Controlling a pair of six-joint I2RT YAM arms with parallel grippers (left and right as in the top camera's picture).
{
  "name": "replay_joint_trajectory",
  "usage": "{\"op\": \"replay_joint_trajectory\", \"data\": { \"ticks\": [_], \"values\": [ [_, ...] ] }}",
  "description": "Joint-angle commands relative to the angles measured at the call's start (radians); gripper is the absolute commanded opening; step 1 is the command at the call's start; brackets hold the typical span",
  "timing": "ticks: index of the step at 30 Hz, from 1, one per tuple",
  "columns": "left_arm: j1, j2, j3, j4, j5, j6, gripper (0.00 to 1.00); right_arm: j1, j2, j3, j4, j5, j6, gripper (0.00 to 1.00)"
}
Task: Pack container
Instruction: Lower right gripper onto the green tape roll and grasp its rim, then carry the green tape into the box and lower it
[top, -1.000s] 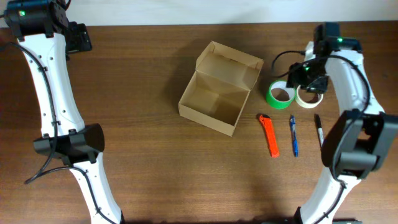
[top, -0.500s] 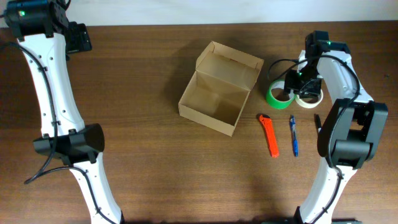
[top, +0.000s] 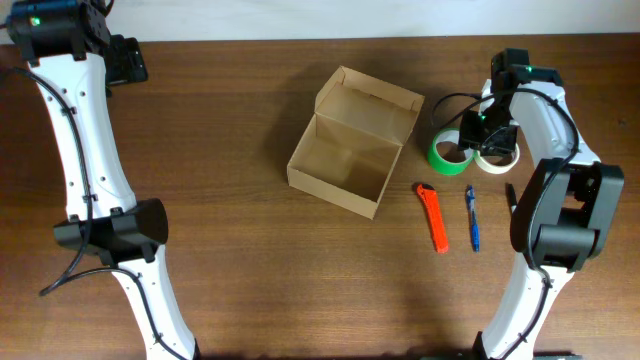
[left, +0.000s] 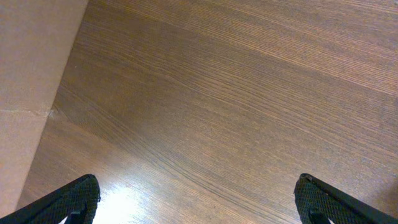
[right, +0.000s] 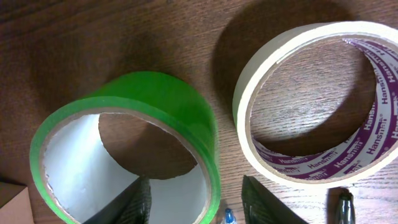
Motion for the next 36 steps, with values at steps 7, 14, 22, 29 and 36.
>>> {"op": "replay_joint_trajectory", "data": {
  "ticks": [7, 14, 22, 29, 36],
  "values": [
    [0.002, -0.006, 0.004, -0.003, 0.007, 0.009, 1.00, 0.005, 0.035, -0.022, 0.005, 0.021, 0.011, 0.47],
    [0.002, -0.006, 0.004, -0.003, 0.007, 0.009, 1.00, 0.005, 0.035, -0.027, -0.001, 0.039, 0.011, 0.29],
    [0.002, -0.006, 0.004, -0.003, 0.007, 0.009, 1.00, 0.005, 0.031, -0.019, -0.040, 0.039, 0.018, 0.04],
    [0.002, -0.006, 0.004, -0.003, 0.007, 0.009, 1.00, 0.005, -0.019, 0.080, -0.121, 0.039, 0.017, 0.04],
    [0.002, -0.006, 0.004, -0.003, 0.007, 0.009, 1.00, 0.007, -0.106, 0.378, -0.302, -0.005, -0.006, 0.04]
  ]
}}
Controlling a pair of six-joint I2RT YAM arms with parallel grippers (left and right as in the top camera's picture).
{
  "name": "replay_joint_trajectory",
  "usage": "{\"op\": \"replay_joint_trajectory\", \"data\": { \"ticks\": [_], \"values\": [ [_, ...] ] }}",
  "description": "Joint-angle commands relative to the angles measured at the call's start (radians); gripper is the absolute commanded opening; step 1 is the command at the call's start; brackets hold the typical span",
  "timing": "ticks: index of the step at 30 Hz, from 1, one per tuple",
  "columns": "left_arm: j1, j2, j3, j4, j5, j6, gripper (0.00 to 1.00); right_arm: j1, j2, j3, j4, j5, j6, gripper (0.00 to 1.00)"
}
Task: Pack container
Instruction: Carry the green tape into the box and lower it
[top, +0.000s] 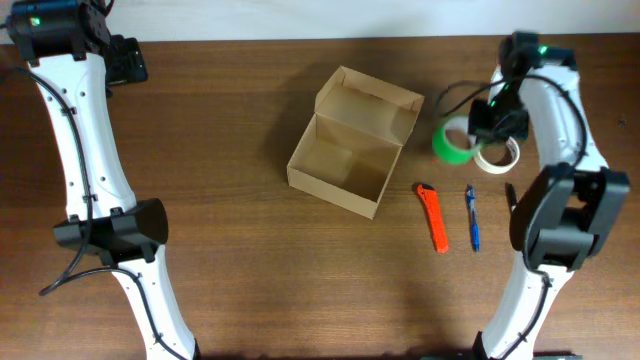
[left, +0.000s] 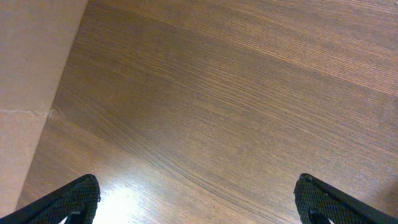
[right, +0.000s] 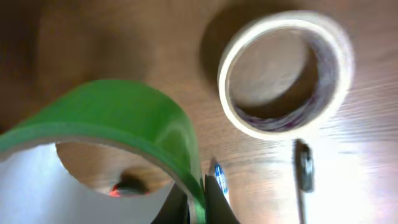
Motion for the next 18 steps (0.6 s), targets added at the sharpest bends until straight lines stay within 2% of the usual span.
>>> {"op": "replay_joint_trajectory", "data": {
  "ticks": [1, 5, 9, 13, 18],
  "values": [
    [0.002, -0.006, 0.004, -0.003, 0.006, 0.009, 1.00, 0.013, -0.115, 0.200, -0.090, -0.047, -0.031, 0.04],
    [0.002, -0.006, 0.004, -0.003, 0.006, 0.009, 1.00, 0.082, -0.130, 0.396, -0.216, -0.059, -0.107, 0.04],
    [0.002, -0.006, 0.004, -0.003, 0.006, 0.009, 1.00, 0.190, -0.130, 0.510, -0.260, -0.049, -0.139, 0.04],
    [0.002, -0.006, 0.004, -0.003, 0.006, 0.009, 1.00, 0.323, -0.129, 0.524, -0.249, 0.060, -0.142, 0.04],
    [0.002, -0.006, 0.004, -0.003, 0.006, 0.009, 1.00, 0.470, -0.098, 0.507, -0.185, 0.078, -0.143, 0.04]
  ]
}}
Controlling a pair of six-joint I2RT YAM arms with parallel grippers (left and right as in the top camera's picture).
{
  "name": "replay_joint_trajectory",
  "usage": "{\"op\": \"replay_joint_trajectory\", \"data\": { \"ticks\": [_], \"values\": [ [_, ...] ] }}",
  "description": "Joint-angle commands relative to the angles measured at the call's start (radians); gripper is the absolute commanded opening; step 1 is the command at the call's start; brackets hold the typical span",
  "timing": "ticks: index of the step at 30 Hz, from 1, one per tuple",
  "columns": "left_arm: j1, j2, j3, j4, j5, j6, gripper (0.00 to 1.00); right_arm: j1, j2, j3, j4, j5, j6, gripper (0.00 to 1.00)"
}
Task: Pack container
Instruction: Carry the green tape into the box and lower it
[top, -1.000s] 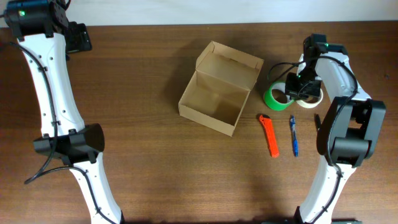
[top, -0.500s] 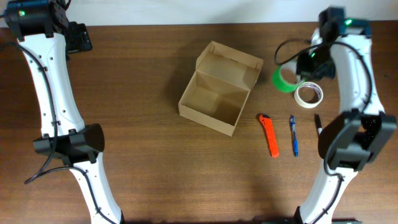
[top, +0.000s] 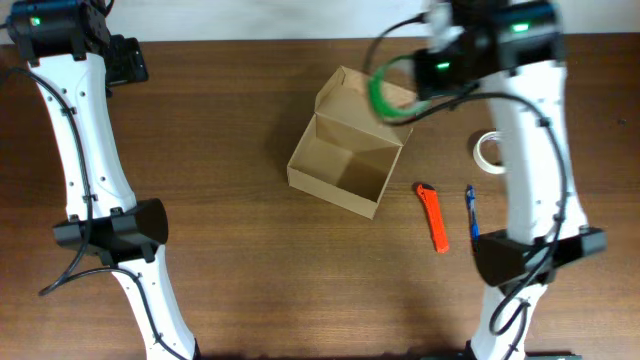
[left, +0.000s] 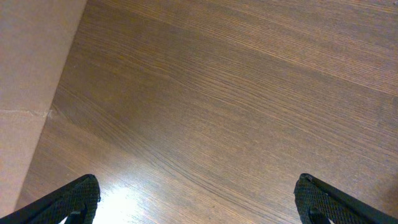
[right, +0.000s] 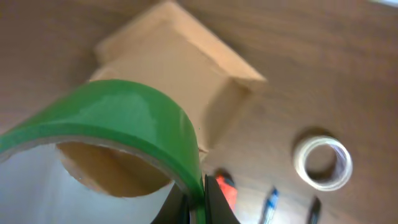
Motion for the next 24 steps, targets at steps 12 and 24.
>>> {"op": "replay_joint_trajectory", "data": {
  "ticks": [12, 24],
  "values": [
    [0.002, -0.006, 0.004, -0.002, 0.003, 0.009, 1.00, 0.140, 0.245, -0.007, 0.040, 0.032, -0.029, 0.04],
    [0.002, -0.006, 0.004, -0.002, 0.003, 0.009, 1.00, 0.146, 0.344, -0.009, 0.021, -0.018, -0.033, 0.03]
  ]
}}
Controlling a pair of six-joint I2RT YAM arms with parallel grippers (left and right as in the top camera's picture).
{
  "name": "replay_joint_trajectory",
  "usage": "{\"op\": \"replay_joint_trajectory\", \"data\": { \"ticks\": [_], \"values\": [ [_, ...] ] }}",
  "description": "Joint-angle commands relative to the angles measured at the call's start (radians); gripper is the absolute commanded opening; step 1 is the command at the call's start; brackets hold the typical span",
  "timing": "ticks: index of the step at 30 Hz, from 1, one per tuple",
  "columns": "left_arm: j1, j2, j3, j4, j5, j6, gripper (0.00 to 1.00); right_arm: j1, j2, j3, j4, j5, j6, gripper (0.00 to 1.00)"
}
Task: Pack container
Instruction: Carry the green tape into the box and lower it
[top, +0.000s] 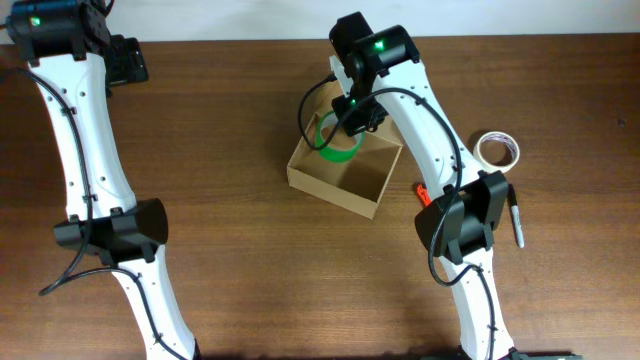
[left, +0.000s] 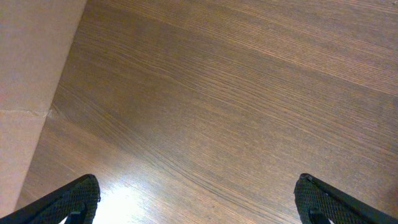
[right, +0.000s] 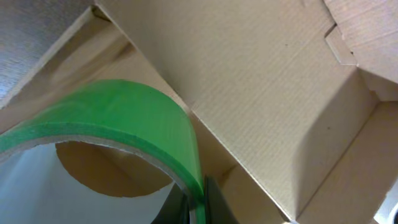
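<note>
An open cardboard box (top: 372, 187) sits mid-table with its lid flap raised at the back. My right gripper (top: 347, 122) hangs over the box's rear half, shut on the rim of a green tape roll (top: 337, 140). In the right wrist view the green tape roll (right: 124, 112) fills the left, pinched at the gripper (right: 196, 202), with the box (right: 261, 93) close below. A white tape roll (top: 496, 149) lies to the right. A black pen (top: 517, 224) lies at the right. My left gripper (left: 198, 205) is open over bare wood at the far left.
An orange cutter (top: 422, 189) peeks out beside the right arm's lower link, next to the box's right corner. The table's back edge meets a pale wall strip (left: 31, 81) in the left wrist view. The left arm (top: 85, 150) stands along the left side.
My right gripper has moved left and down with the green tape, from above the box's raised lid to low over the box interior. The left arm has not moved.
My right gripper was open around the green tape's rim beside the white roll. Then it was shut on the green tape. Then it held the roll high near the box lid, and now it holds it just inside the box opening.
</note>
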Motion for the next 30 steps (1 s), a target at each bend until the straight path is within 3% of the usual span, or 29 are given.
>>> {"op": "replay_joint_trajectory", "data": {
  "ticks": [1, 30],
  "values": [
    [0.002, -0.006, 0.004, -0.002, 0.003, 0.009, 1.00, 0.006, 0.013, 0.005, -0.005, -0.028, -0.010, 0.03],
    [0.002, -0.006, 0.004, -0.002, 0.003, 0.009, 1.00, 0.067, 0.018, -0.307, 0.229, -0.058, -0.025, 0.04]
  ]
}}
